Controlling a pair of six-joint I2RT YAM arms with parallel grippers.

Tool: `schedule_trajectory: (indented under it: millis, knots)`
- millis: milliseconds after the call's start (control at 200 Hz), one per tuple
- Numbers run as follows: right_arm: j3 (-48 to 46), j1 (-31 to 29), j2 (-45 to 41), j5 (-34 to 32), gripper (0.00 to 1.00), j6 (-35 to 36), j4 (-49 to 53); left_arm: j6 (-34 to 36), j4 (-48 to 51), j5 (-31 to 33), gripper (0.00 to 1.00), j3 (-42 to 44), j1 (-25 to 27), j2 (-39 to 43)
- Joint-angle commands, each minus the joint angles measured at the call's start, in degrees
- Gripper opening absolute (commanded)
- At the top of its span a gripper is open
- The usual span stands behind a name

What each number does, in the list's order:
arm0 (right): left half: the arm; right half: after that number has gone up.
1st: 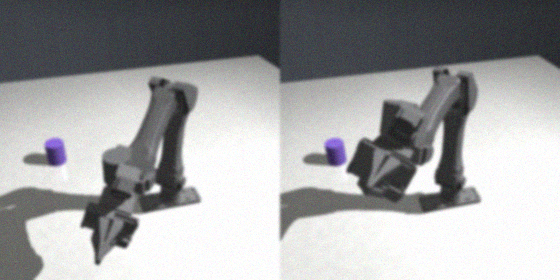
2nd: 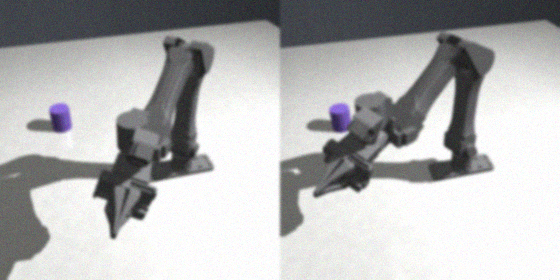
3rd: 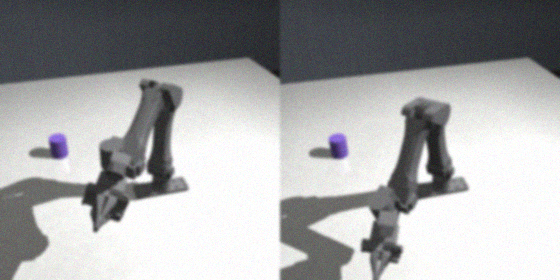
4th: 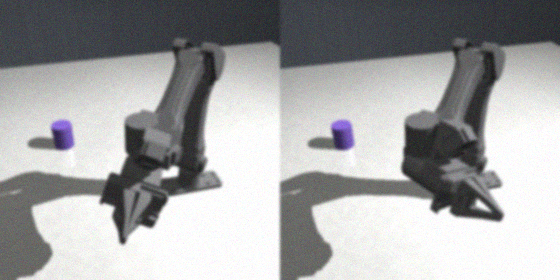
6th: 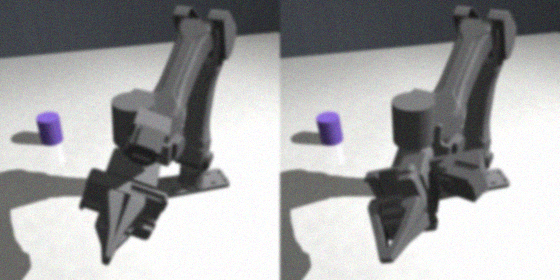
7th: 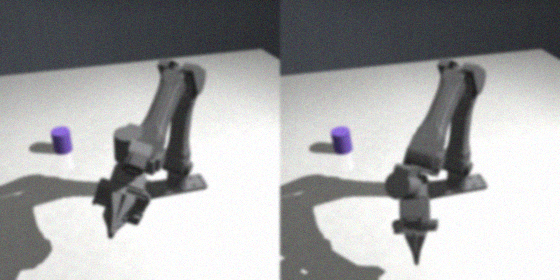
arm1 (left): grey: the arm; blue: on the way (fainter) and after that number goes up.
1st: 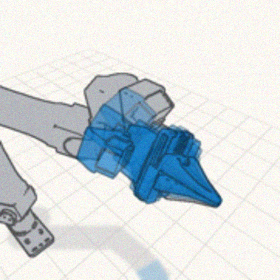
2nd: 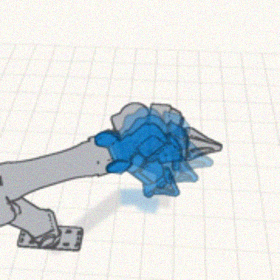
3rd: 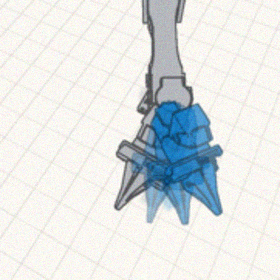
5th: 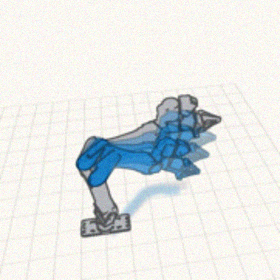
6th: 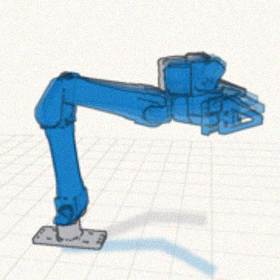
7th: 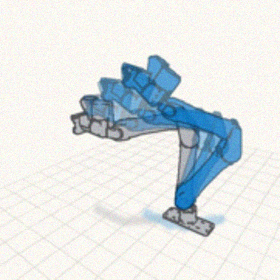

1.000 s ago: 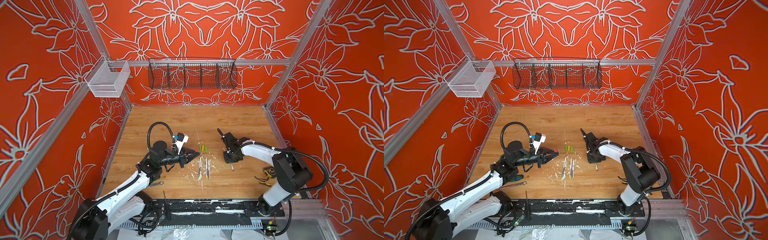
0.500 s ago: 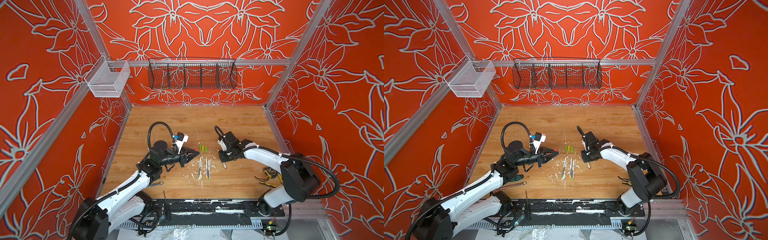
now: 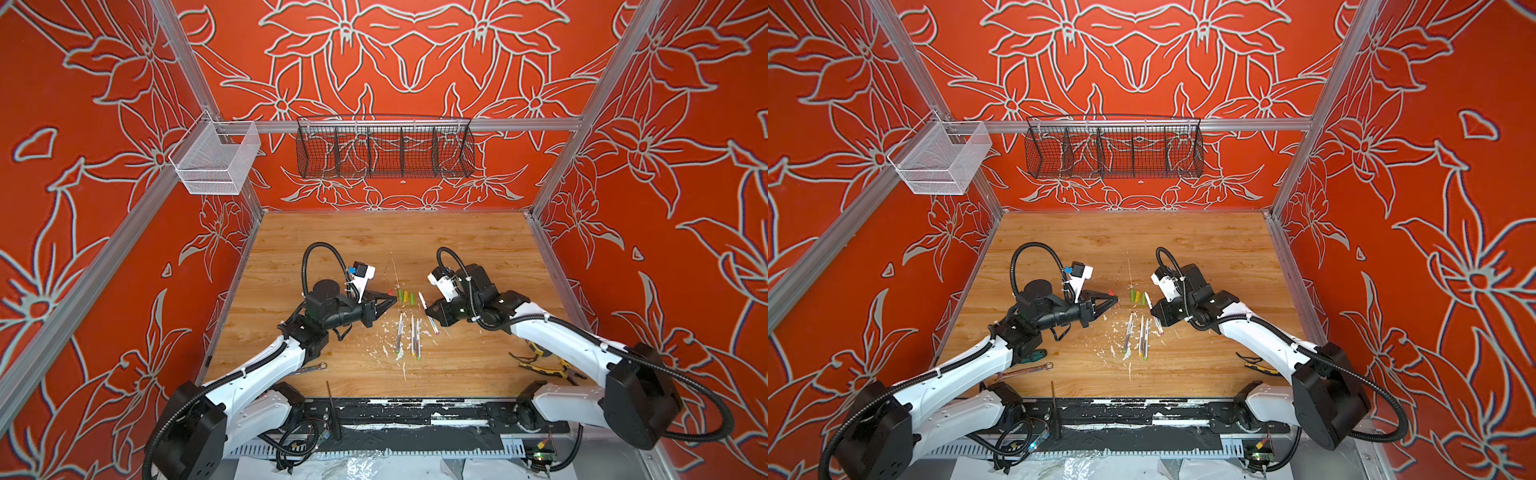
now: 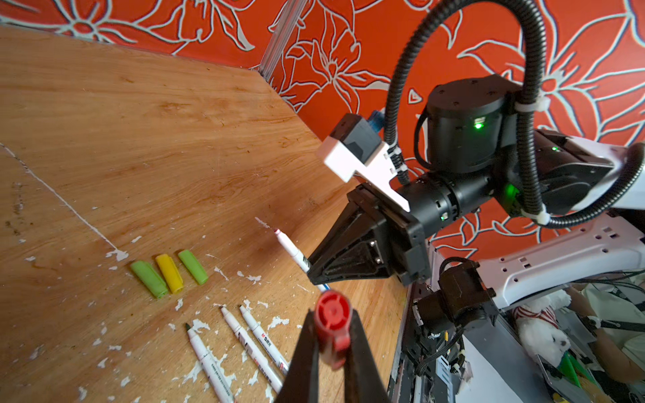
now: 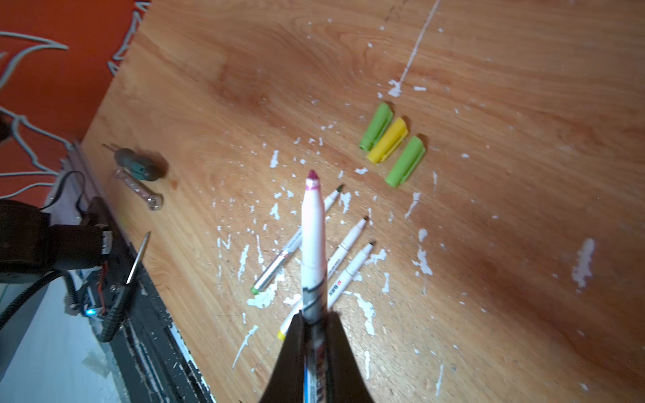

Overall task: Insert the pens into the pen caps
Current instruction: 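Lift the marker tip-up and carry it toward the red cap in the left gripper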

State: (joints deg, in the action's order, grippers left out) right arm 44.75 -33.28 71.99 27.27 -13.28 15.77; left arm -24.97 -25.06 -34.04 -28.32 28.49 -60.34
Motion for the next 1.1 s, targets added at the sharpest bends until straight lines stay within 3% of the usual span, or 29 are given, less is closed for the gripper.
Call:
schedule_trajectory:
  millis: [0,165,310,430,555,826,1096]
  knots:
    - [-1.72,-1.14,-2.38,8.74,0.05,1.80,-3.76,-1.26,-4.55,-0.86,0.00,-0.52,-0.17,-0.99]
    - [-3.28,-2.16,-5.37,13.54,0.05,0.70,-7.70,-0.39,-4.95,0.23,0.00,-0.83,-0.81,-1.12]
    - [-4.03,-3.01,-6.94,15.64,0.05,-0.76,-10.64,-4.24,-11.22,-1.31,0.00,1.65,-4.28,-1.17]
    - [-4.24,-4.51,-7.18,16.64,0.05,-1.54,-12.99,-11.04,-18.96,-6.03,0.00,3.87,-9.71,-1.95]
    - [-4.32,-5.72,-6.67,17.81,0.06,-2.85,-17.16,-15.57,-20.36,-12.17,0.00,2.84,-13.74,-3.11]
    - [-1.04,-8.67,-3.82,19.43,0.05,-2.64,-20.11,-14.58,-9.69,-16.53,0.00,-0.92,-14.56,0.91]
    - [1.00,-10.29,-3.24,20.68,0.05,-2.85,-21.92,-15.94,-8.71,-21.83,0.00,-2.66,-14.78,3.30]
